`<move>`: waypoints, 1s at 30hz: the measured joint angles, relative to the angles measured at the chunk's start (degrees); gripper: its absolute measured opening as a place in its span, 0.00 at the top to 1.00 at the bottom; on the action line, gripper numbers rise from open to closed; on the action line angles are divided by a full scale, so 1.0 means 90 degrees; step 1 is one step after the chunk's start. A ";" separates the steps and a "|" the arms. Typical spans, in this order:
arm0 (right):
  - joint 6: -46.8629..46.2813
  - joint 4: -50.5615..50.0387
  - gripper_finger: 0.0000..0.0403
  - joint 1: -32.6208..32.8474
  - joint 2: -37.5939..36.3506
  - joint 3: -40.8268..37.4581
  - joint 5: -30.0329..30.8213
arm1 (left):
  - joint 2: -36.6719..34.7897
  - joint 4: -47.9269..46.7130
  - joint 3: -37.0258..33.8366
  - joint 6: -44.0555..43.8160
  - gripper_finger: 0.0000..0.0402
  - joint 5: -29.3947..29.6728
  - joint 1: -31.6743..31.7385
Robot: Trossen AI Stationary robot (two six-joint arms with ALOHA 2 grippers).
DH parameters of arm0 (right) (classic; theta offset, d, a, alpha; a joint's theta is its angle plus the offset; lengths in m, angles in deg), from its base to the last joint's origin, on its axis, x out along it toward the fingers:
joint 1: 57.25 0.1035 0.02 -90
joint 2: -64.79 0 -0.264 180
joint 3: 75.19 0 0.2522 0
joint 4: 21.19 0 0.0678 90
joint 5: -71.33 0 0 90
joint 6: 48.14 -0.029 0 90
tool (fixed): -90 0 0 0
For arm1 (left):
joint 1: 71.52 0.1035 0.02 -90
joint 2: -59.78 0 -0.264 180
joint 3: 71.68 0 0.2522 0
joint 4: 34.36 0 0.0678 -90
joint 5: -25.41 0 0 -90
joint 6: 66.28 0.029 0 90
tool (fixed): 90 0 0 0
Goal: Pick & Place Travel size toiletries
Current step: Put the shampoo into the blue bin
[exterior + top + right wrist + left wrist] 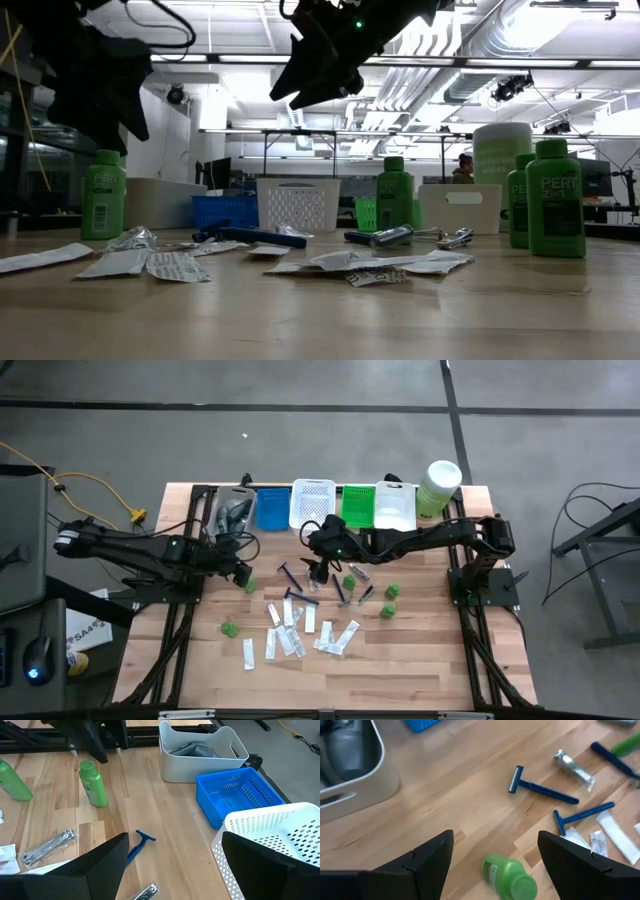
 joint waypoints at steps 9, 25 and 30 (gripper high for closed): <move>0.0038 -0.0072 0.22 0.0000 0.0000 0.0000 0.0000 | 0.1510 -0.0580 0.0671 -0.0185 0.28 -0.0471 -0.0080; 0.0061 -0.0734 0.22 0.0000 0.0002 0.0000 0.0022 | 0.2027 -0.0976 0.1041 -0.0329 0.28 -0.1192 -0.0080; 0.0098 -0.0698 0.22 -0.0001 0.0002 0.0002 0.0022 | 0.2266 -0.0840 0.1041 -0.0297 0.28 -0.1367 -0.0079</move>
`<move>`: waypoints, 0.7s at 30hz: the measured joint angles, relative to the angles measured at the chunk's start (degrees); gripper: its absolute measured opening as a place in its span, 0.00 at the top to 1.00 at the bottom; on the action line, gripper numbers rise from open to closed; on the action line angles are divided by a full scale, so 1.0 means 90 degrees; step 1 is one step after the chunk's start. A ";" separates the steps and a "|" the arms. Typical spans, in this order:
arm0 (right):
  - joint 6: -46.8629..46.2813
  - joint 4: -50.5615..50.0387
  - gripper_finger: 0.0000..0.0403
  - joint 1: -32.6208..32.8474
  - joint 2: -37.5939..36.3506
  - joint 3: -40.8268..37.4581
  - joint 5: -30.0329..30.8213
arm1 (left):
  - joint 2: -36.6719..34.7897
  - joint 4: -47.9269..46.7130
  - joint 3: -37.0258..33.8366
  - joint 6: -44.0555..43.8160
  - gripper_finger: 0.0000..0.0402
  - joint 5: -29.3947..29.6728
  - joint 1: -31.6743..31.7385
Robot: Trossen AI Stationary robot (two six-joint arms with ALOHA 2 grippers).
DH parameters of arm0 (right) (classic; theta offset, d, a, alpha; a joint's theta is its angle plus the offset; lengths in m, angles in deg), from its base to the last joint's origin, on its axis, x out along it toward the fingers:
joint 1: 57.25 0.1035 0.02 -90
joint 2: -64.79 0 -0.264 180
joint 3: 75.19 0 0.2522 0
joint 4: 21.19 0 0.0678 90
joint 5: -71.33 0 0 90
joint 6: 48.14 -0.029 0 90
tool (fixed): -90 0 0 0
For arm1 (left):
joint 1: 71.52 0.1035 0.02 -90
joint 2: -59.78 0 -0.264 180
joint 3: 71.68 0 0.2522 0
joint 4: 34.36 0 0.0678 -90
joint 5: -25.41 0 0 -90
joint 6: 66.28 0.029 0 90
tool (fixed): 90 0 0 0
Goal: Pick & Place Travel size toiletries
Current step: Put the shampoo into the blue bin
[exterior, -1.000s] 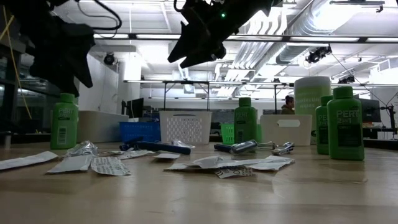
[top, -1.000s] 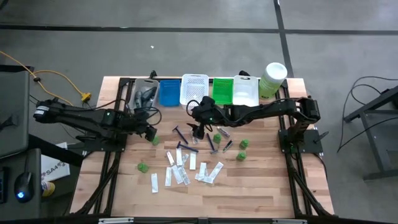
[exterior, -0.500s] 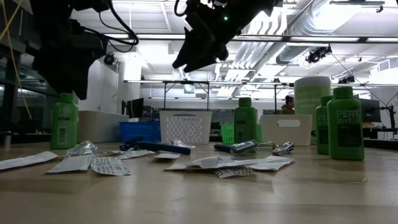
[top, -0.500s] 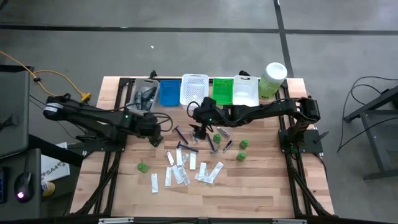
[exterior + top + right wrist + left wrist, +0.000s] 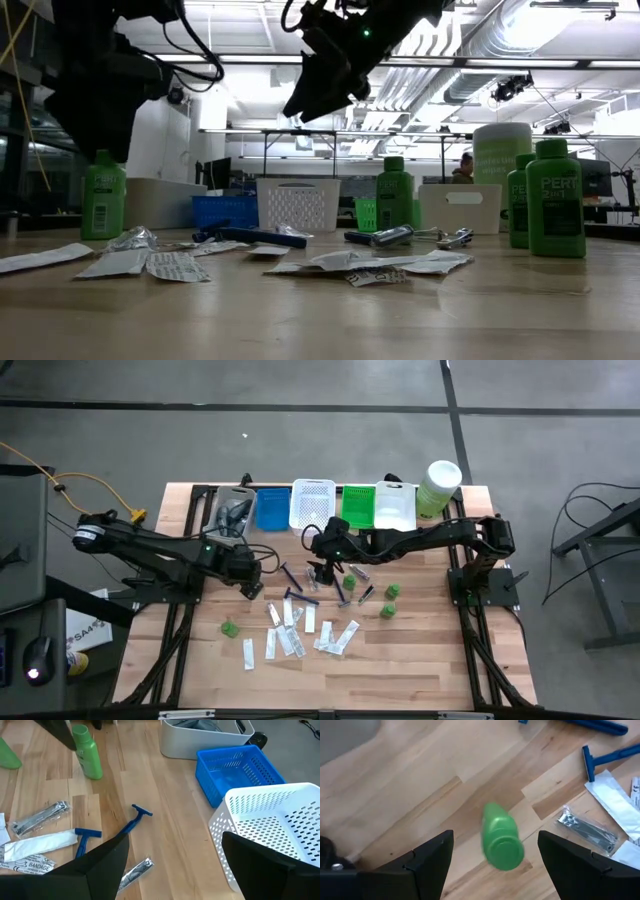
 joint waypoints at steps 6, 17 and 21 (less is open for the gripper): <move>0.0023 0.0029 0.22 -0.0001 0.0000 0.0000 0.0000 | 0.0215 -0.0022 -0.0001 0.0049 0.28 -0.0048 0.0001; 0.0023 0.0048 0.22 -0.0002 0.0000 0.0000 0.0000 | 0.0231 0.0017 -0.0002 0.0130 0.49 -0.0146 0.0004; 0.0023 0.0047 0.22 -0.0002 0.0000 0.0000 -0.0002 | 0.0231 -0.0012 -0.0002 0.0139 0.59 -0.0177 0.0004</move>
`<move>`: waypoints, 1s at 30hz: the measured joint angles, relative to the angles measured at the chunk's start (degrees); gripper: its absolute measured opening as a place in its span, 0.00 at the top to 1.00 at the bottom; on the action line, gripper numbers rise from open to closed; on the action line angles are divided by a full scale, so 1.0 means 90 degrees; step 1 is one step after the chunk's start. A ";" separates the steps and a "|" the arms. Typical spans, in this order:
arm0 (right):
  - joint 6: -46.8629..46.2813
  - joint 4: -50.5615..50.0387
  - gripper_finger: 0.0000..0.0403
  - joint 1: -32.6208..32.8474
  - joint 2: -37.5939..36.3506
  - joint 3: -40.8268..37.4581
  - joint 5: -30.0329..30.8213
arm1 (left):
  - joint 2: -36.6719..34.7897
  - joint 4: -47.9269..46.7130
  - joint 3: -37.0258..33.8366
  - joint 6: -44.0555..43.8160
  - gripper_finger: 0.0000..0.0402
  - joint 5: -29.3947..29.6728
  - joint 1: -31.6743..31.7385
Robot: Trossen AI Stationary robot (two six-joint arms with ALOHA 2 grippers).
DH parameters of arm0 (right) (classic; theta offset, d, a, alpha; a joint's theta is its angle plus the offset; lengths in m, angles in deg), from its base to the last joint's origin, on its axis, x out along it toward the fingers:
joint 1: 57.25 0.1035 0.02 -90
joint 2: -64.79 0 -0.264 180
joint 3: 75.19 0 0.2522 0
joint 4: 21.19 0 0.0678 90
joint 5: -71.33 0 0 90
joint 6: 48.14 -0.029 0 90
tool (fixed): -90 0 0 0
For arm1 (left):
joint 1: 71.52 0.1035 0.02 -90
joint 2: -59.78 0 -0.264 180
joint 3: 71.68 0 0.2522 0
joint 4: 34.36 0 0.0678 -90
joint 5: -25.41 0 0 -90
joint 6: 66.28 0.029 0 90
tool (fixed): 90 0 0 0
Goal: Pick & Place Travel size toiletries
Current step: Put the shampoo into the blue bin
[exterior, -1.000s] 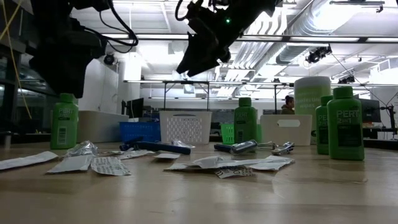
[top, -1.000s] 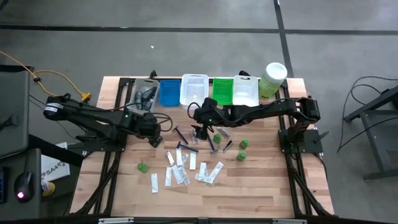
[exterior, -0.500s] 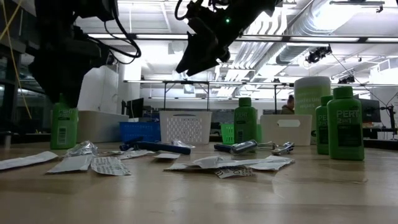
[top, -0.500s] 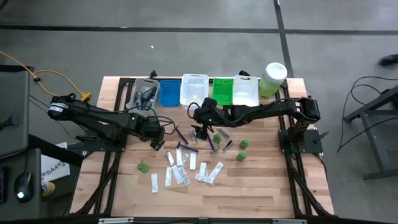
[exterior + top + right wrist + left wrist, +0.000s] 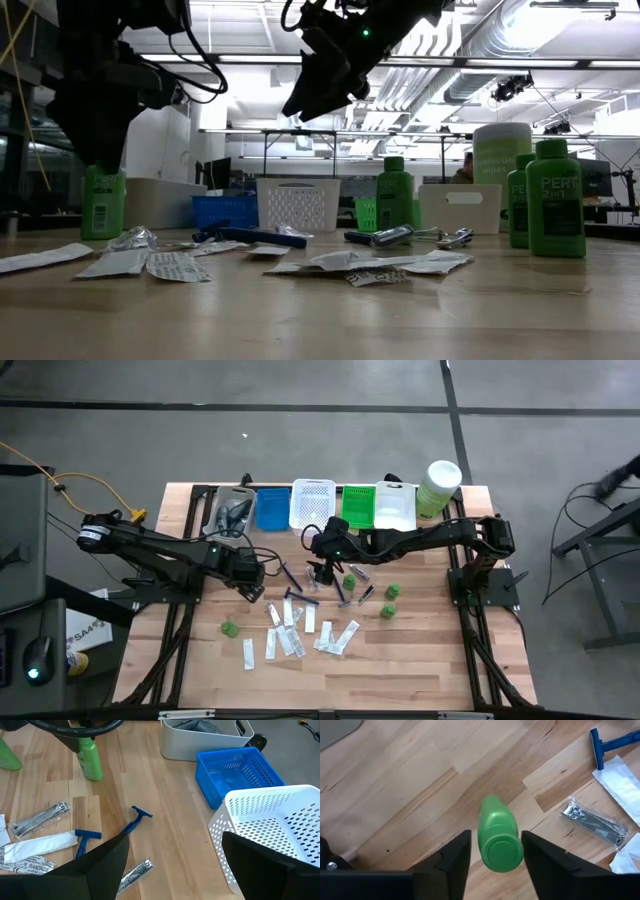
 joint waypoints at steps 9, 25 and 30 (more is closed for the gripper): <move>0.0000 -0.0001 0.22 0.0000 0.0000 0.0000 0.0000 | -0.0002 -0.0013 0.0000 0.0196 0.76 -0.0044 0.0000; -0.0189 -0.0376 0.22 0.0346 -0.0558 -0.0167 0.0683 | -0.0044 -0.0799 0.1376 0.1523 0.77 0.1664 0.0503; -0.0530 -0.0364 0.22 0.0500 -0.0839 -0.0453 0.0814 | -0.0044 -0.0561 0.1897 0.2980 0.77 0.1615 0.1760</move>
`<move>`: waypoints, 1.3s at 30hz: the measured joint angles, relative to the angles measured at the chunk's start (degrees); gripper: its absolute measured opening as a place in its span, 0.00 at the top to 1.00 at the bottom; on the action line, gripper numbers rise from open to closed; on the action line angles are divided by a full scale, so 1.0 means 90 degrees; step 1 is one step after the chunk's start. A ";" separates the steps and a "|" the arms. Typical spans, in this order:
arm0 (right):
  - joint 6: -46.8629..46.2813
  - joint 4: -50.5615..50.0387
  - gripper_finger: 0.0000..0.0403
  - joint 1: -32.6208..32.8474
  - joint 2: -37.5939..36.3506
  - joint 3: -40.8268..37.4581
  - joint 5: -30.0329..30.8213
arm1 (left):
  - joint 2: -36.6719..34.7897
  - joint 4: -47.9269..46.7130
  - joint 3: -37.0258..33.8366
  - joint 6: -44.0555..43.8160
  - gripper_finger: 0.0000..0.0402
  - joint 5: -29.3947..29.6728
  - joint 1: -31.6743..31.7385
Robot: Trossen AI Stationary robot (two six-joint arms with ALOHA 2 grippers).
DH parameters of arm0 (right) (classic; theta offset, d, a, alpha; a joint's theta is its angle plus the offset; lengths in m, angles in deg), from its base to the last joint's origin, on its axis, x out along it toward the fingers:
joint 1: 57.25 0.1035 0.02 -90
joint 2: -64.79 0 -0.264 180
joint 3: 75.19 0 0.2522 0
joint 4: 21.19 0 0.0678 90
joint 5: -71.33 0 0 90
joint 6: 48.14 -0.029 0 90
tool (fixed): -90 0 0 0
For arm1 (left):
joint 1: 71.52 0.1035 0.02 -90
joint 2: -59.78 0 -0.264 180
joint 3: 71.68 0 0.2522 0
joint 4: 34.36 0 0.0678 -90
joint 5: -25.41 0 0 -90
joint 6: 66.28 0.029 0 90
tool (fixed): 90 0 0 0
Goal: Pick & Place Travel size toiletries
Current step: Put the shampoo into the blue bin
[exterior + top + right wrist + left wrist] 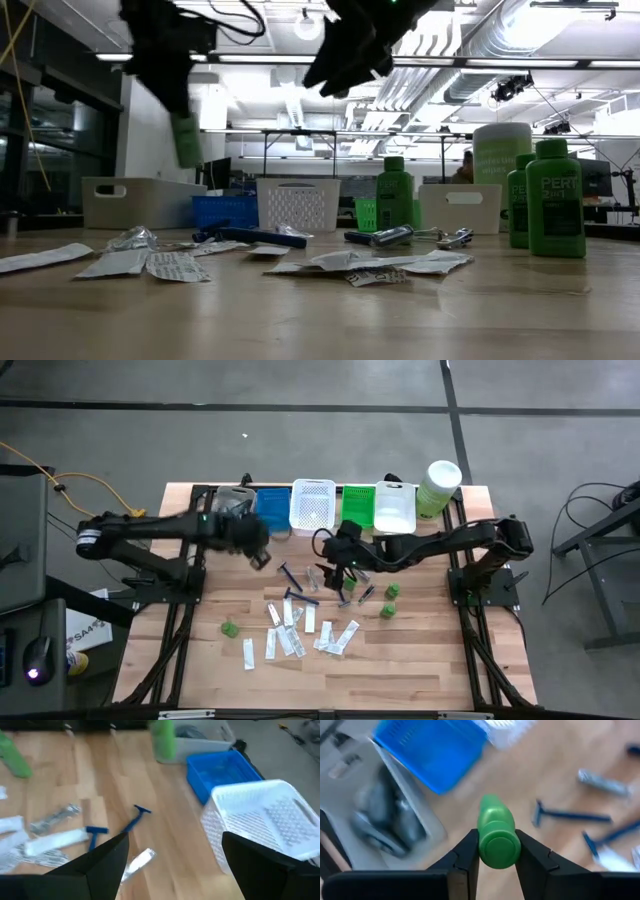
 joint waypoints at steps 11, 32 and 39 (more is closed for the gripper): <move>-0.0262 -0.0002 0.22 0.0231 -0.0096 -0.0110 0.0523 | 0.0490 0.1369 0.0170 0.1536 0.77 -0.1299 0.3093; -0.0269 0.0072 0.22 0.0224 -0.0094 -0.0110 0.0525 | 0.3059 0.1930 0.1166 0.0736 0.75 -0.0834 0.3870; -0.0198 0.0148 0.22 0.0224 -0.0094 -0.0110 0.0511 | 0.3143 0.1743 0.1166 0.0310 0.76 -0.0645 0.3872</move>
